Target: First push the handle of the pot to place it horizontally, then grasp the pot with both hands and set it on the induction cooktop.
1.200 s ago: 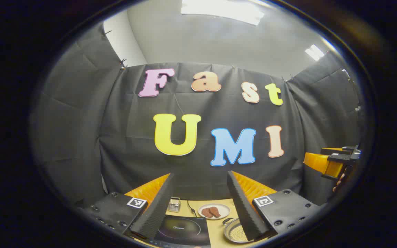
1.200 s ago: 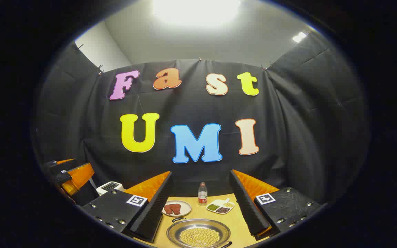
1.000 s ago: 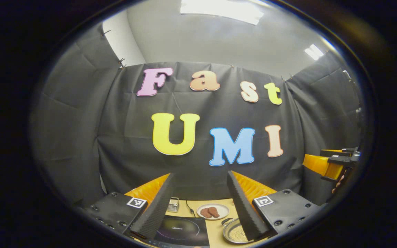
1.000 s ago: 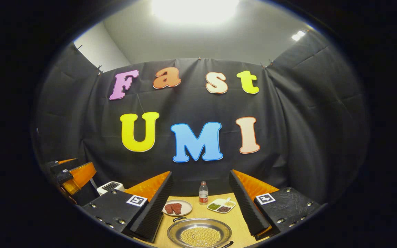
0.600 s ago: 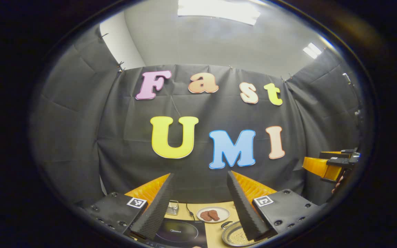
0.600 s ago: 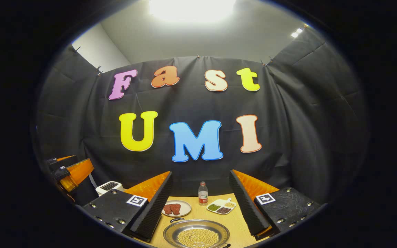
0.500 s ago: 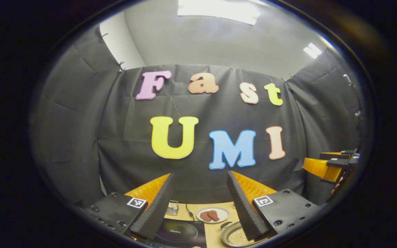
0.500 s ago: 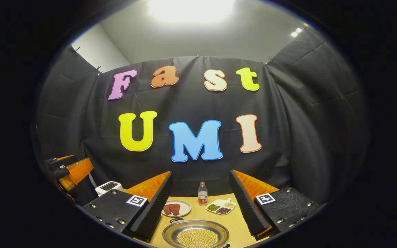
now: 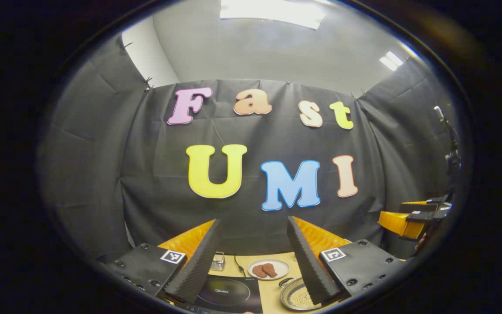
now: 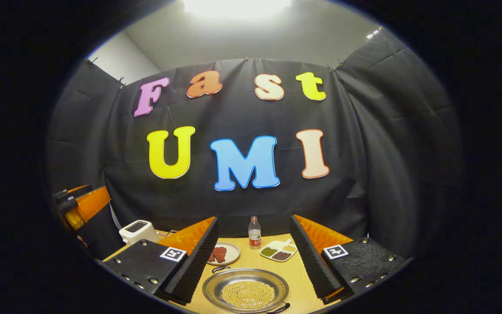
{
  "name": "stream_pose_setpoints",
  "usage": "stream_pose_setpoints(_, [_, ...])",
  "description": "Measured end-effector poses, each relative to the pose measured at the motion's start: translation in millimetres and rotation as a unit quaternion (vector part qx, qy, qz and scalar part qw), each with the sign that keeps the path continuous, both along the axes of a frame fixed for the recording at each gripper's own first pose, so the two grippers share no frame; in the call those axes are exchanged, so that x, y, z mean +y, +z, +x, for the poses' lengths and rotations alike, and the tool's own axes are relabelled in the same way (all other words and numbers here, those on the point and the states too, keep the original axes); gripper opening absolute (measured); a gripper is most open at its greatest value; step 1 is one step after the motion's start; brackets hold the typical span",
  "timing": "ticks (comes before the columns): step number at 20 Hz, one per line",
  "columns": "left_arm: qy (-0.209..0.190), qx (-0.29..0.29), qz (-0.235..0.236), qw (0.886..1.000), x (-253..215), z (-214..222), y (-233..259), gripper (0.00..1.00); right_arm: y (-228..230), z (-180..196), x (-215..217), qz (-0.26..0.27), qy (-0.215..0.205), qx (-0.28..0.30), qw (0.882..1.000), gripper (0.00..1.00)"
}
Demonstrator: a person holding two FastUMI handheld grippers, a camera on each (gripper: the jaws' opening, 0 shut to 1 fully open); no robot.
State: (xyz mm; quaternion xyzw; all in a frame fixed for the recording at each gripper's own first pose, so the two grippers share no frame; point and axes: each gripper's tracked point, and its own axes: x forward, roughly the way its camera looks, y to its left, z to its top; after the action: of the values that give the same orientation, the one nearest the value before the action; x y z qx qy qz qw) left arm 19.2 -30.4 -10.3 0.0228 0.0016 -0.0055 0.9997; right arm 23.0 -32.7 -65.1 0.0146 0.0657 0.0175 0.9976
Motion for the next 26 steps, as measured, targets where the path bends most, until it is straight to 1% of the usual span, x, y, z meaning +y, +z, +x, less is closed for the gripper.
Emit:
stream_pose_setpoints(2, [-0.001, 0.003, 0.001, 1.000, 2, 1, -4, 0.97, -21, 0, 0, 0.000, 0.006, 0.022, 1.000, 0.99])
stream_pose_setpoints(3, [0.000, 0.005, 0.000, 1.000, 3, 2, -6, 0.94, -33, -1, -1, -0.001, 0.009, 0.037, 0.999, 0.99])
stream_pose_setpoints(4, [0.002, 0.007, -0.002, 1.000, 4, 3, -7, 1.00, -44, -2, 1, -0.002, 0.017, 0.052, 0.999, 0.99])
stream_pose_setpoints(7, [0.008, 0.008, -0.008, 1.000, 7, 2, -10, 0.95, -76, -5, 2, -0.014, 0.032, 0.089, 0.995, 0.99])
stream_pose_setpoints(8, [0.010, 0.010, -0.007, 1.000, 7, 4, -11, 0.94, -87, -6, 3, -0.016, 0.039, 0.102, 0.994, 0.99])
stream_pose_setpoints(9, [0.011, 0.013, -0.005, 1.000, 7, 5, -13, 1.00, -99, -8, 3, -0.015, 0.045, 0.118, 0.992, 0.99])
stream_pose_setpoints(11, [0.012, 0.018, -0.002, 1.000, 6, 6, -17, 1.00, -121, -13, 6, -0.011, 0.054, 0.151, 0.987, 0.99])
stream_pose_setpoints(13, [0.012, 0.020, -0.002, 1.000, 4, 6, -21, 0.97, -141, -20, 7, -0.005, 0.059, 0.181, 0.982, 0.99])
stream_pose_setpoints(14, [0.012, 0.023, -0.002, 1.000, 2, 7, -22, 0.95, -151, -24, 7, -0.001, 0.060, 0.196, 0.979, 0.95])
stream_pose_setpoints(15, [0.012, 0.025, -0.001, 1.000, 2, 6, -25, 0.94, -160, -28, 8, 0.002, 0.061, 0.210, 0.976, 0.85])
stream_pose_setpoints(16, [0.012, 0.027, -0.001, 1.000, 2, 6, -27, 0.94, -168, -31, 9, 0.003, 0.061, 0.223, 0.973, 0.81])
stream_pose_setpoints(17, [0.012, 0.028, -0.001, 1.000, 1, 7, -30, 0.94, -176, -36, 9, 0.003, 0.062, 0.236, 0.970, 0.68])
stream_pose_setpoints(18, [0.011, 0.032, -0.001, 0.999, 0, 7, -32, 0.94, -185, -41, 10, 0.003, 0.069, 0.254, 0.965, 0.63])
stream_pose_setpoints(19, [0.009, 0.035, -0.001, 0.999, -2, 8, -36, 0.94, -199, -48, 16, 0.003, 0.081, 0.278, 0.957, 0.61])
stream_pose_setpoints(20, [0.007, 0.040, -0.002, 0.999, -3, 9, -38, 0.94, -211, -53, 14, -0.004, 0.080, 0.300, 0.951, 0.62])
stream_pose_setpoints(21, [0.006, 0.043, -0.002, 0.999, -4, 8, -42, 0.94, -216, -60, 10, -0.004, 0.076, 0.316, 0.946, 0.44])
stream_pose_setpoints(22, [0.005, 0.046, -0.002, 0.999, -5, 8, -43, 0.94, -225, -65, 15, 0.005, 0.090, 0.328, 0.940, 0.26])
stream_pose_setpoints(23, [0.006, 0.047, -0.002, 0.999, -5, 7, -44, 0.96, -235, -71, 19, 0.007, 0.099, 0.342, 0.934, 0.23])
stream_pose_setpoints(24, [0.006, 0.048, -0.002, 0.999, -5, 7, -44, 0.97, -241, -72, 18, -0.002, 0.100, 0.355, 0.930, 0.25])
stream_pose_setpoints(25, [0.005, 0.050, -0.002, 0.999, -5, 7, -47, 1.00, -249, -81, 19, -0.007, 0.110, 0.369, 0.923, 0.20])
stream_pose_setpoints(26, [0.006, 0.053, -0.001, 0.999, -5, 7, -50, 0.97, -256, -84, 18, -0.016, 0.115, 0.381, 0.917, 0.18])
